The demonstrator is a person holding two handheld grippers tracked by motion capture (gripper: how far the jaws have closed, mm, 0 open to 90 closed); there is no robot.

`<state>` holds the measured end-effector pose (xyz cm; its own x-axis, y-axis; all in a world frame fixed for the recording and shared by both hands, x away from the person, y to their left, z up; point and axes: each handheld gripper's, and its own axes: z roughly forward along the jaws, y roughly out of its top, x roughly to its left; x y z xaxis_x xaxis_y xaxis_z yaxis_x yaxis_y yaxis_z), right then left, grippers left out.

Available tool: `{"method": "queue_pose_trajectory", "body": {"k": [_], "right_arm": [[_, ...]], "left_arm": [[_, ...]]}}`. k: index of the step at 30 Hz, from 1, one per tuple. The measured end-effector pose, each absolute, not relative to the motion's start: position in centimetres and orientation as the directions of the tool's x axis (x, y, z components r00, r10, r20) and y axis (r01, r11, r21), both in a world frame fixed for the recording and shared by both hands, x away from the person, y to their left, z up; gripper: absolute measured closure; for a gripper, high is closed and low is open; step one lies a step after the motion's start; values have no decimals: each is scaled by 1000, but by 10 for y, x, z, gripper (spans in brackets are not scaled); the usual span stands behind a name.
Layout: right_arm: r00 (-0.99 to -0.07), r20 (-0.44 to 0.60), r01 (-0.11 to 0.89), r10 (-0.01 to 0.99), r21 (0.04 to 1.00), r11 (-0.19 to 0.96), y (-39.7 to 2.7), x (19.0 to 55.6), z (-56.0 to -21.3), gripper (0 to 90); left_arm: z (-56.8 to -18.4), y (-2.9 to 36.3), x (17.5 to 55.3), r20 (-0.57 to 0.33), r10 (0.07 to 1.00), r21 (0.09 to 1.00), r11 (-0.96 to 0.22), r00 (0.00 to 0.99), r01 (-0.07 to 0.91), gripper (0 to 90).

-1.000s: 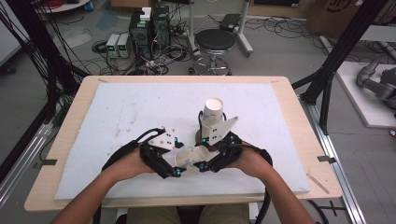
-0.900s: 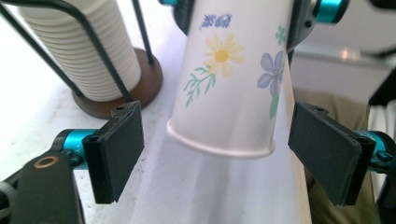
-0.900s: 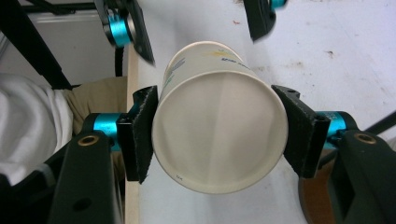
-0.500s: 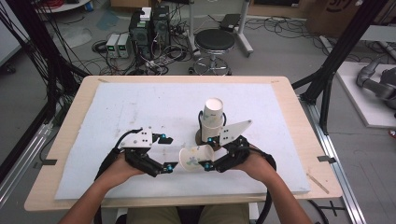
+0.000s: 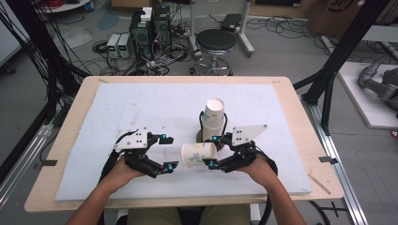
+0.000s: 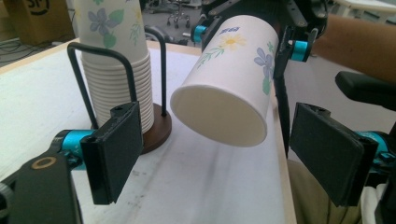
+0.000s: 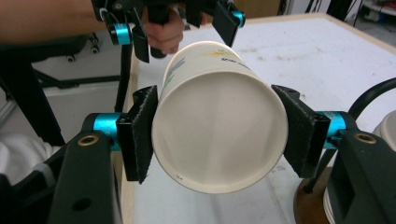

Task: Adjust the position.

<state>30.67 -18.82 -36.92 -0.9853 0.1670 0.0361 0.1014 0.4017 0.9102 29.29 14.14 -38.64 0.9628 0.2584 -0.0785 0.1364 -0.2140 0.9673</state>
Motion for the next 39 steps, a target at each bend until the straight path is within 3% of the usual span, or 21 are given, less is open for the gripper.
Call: {"method": "queue_pose_trajectory", "body": {"k": [6,39], "right_arm": [[-985,50,104,164,933,344,-192,305,-373,365],[-991,83,111,108,950,293,-189,304,-375,365]], "left_arm": [[-388,136,293,-81,247,971,-201,966,133,175],[-395,115,294,-91,181,978,-167,979,121,178]]}}
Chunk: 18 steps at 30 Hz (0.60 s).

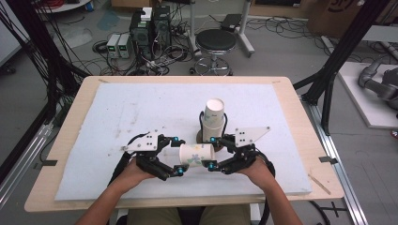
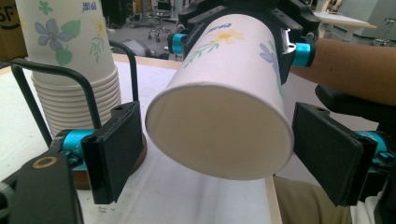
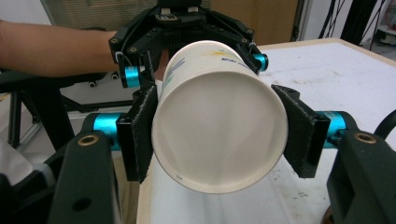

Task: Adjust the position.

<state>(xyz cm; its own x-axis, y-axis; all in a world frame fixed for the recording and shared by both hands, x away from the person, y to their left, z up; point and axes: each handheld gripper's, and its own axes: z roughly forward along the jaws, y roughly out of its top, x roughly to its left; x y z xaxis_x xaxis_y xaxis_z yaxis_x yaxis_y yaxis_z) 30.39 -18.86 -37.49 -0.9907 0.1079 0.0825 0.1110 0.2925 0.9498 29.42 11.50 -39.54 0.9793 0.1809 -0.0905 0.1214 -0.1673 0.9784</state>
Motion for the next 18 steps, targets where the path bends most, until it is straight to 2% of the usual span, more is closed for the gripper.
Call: {"method": "queue_pose_trajectory", "body": {"k": [18], "right_arm": [[-989,120,141,90,948,285,-191,306,-379,372]], "left_arm": [[-394,116,293,-64,168,979,-181,984,95,296]]}}
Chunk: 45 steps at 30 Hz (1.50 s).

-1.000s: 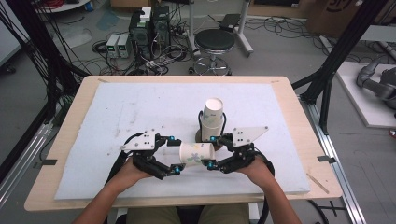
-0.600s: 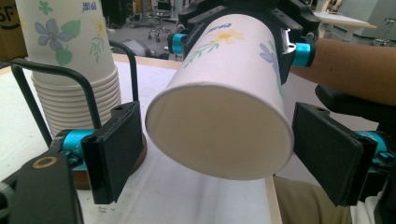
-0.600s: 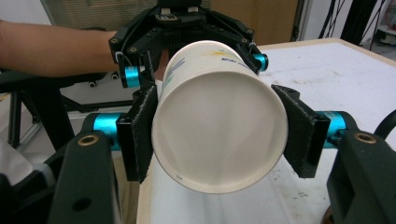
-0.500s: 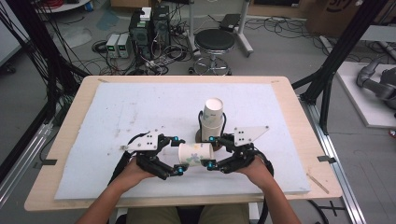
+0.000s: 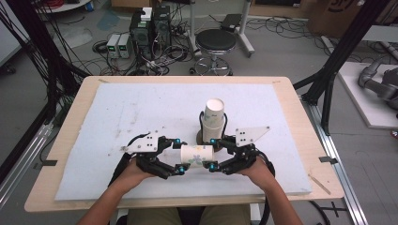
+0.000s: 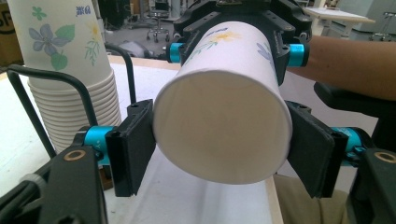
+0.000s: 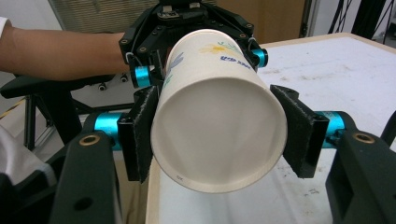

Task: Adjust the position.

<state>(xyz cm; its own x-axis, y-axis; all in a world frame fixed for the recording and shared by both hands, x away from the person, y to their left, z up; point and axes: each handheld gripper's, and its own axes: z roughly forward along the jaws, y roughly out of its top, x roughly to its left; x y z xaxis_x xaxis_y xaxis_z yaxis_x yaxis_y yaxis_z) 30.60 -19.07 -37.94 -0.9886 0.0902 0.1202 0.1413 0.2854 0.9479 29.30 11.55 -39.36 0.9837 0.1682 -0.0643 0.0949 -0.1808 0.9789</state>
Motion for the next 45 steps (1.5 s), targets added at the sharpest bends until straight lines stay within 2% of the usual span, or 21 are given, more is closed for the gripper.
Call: {"method": "queue_pose_trajectory", "body": {"k": [4,7,15,23,31,45], "right_arm": [[-987,128,151,94,942,301,-190,305,-378,354],[-979,149,187,143,933,307,-189,304,-375,215],[-977,116,169,178,934,315,-193,303,-370,214],[-977,35,121,209,903,412,-183,299,-363,215],[-983,-36,62,180,857,512,-168,300,-355,215],[-986,-84,26,146,780,625,-151,300,-346,217]], "left_arm": [[-392,116,294,-85,170,974,-194,982,118,308],[-390,117,295,-93,176,968,-214,980,130,312],[-378,124,296,-96,216,932,-324,972,164,314],[-360,123,299,-61,227,862,-478,972,166,315],[-342,116,301,-21,203,791,-596,979,141,316],[-325,102,303,34,186,663,-740,982,117,319]]}}
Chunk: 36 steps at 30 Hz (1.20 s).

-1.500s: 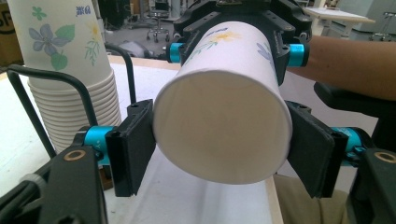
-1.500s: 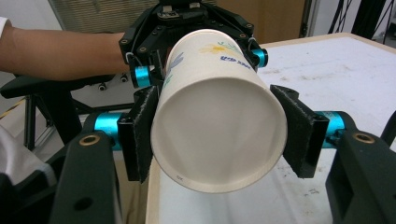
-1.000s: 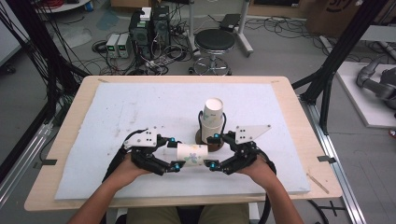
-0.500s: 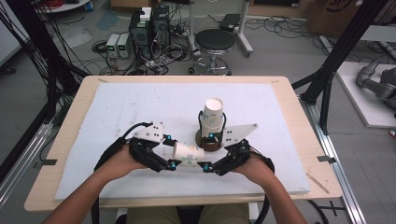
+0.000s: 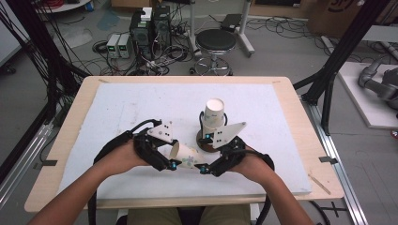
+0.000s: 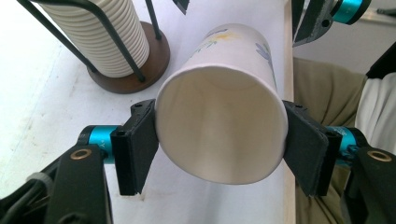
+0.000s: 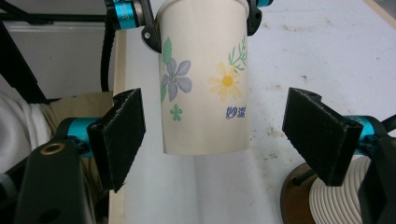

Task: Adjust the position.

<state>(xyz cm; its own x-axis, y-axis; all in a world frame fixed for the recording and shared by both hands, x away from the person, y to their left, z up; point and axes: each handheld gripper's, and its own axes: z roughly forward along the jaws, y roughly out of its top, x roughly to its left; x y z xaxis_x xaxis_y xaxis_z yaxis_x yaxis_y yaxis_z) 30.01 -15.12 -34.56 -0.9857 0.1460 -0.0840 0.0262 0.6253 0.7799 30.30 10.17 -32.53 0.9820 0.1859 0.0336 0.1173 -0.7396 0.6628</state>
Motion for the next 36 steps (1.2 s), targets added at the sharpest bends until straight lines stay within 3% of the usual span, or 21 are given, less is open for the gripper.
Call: {"method": "queue_pose_trajectory", "body": {"k": [16,36], "right_arm": [[-989,-106,1,104,698,716,-130,301,-348,220],[-993,-95,-5,70,625,780,-110,303,-355,345]], "left_arm": [[-319,91,305,58,153,581,-809,986,92,325],[-324,87,305,36,143,583,-807,989,95,323]]}}
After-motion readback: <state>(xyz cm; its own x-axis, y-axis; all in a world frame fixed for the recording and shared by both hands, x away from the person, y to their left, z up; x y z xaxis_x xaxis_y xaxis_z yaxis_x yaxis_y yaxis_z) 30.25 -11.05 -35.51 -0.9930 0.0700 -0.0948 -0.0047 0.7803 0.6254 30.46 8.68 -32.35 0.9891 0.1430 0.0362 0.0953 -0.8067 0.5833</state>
